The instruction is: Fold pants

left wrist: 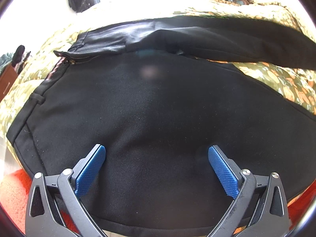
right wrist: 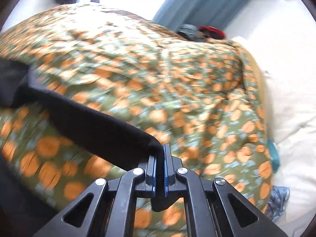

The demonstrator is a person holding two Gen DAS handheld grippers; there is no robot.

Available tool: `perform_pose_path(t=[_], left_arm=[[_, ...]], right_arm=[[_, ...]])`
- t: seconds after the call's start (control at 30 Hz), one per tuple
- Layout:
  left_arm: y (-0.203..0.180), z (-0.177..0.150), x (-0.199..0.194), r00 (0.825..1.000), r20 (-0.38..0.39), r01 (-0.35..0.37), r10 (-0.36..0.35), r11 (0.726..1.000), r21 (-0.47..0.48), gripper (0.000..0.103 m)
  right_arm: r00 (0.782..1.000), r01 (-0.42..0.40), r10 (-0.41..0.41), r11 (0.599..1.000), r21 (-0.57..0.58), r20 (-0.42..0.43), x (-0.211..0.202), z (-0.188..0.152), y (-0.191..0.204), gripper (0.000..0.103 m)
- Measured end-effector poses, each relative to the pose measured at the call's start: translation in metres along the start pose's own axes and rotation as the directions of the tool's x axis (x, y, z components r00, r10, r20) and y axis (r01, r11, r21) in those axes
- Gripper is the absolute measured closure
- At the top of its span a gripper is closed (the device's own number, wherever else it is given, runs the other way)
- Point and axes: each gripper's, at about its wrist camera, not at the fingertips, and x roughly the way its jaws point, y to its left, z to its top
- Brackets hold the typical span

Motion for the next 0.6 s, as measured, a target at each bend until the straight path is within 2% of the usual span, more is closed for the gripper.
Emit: perform_pose_path(t=[0.03,0.07,0.13,0.17,0.23,0.27,0.3,0.37,0.43,0.5,0.57,0.6], left_arm=[[0.001,0.001,-0.001,1.0,-0.006,0.005,-0.005,1.0,-0.007,0.0],[0.002,0.002,-0.001,1.0,-0.007,0.013,-0.014,1.0,-0.013,0.0],[0.003,0.001,-0.001,1.0,-0.001,0.025,-0.025,1.0,-0.018,0.0],[0.003,0.0,0.0,1.0,0.005,0.023,-0.023,1.0,-0.014,0.0],[0.0,-0.001,0.002,1.0,0.019,0.011,-0.011,1.0,-0.004,0.0],[-0.001,-0.002,0.003,1.0,0.024,0.005,-0.005,1.0,0.0,0.0],[-0.002,-0.003,0.003,1.0,0.028,0.002,-0.002,1.0,0.002,0.0],[-0.002,-0.002,0.004,0.999,0.032,0.005,-0.005,1.0,0.002,0.0],[-0.001,-0.002,0.005,0.999,0.033,0.012,-0.011,1.0,-0.003,0.0],[-0.001,-0.002,0.006,0.999,0.034,0.013,-0.013,1.0,-0.009,0.0],[-0.002,-0.002,0.007,0.999,0.037,0.005,-0.004,1.0,-0.005,0.0],[-0.003,-0.003,0.007,0.999,0.039,0.0,0.0,1.0,0.0,0.0]], right_arm=[[0.998,0.014,-0.009,0.996,0.086,-0.06,0.015,0.016,-0.017,0.057],[0.997,0.022,-0.011,0.989,0.144,-0.078,0.022,0.023,-0.027,0.039],[0.998,0.004,0.009,0.98,0.198,-0.065,0.029,0.021,-0.033,0.039],[0.997,-0.031,0.046,0.977,0.213,-0.065,0.033,0.012,-0.032,0.039],[0.978,-0.16,0.192,0.942,0.297,-0.08,0.049,-0.014,-0.033,0.039],[0.956,-0.232,0.28,0.902,0.363,-0.085,0.062,-0.026,-0.038,0.04],[0.929,-0.293,0.362,0.846,0.445,-0.076,0.075,-0.042,-0.04,0.045],[0.871,-0.379,0.491,0.71,0.593,-0.03,0.102,-0.066,-0.042,0.049],[0.815,-0.445,0.577,0.562,0.697,0.054,0.126,-0.078,-0.042,0.051],[0.775,-0.49,0.617,0.453,0.745,0.136,0.147,-0.078,-0.037,0.052],[0.748,-0.506,0.643,0.389,0.77,0.166,0.169,-0.072,-0.023,0.053],[0.751,-0.482,0.646,0.392,0.783,0.139,0.181,-0.069,-0.014,0.053]])
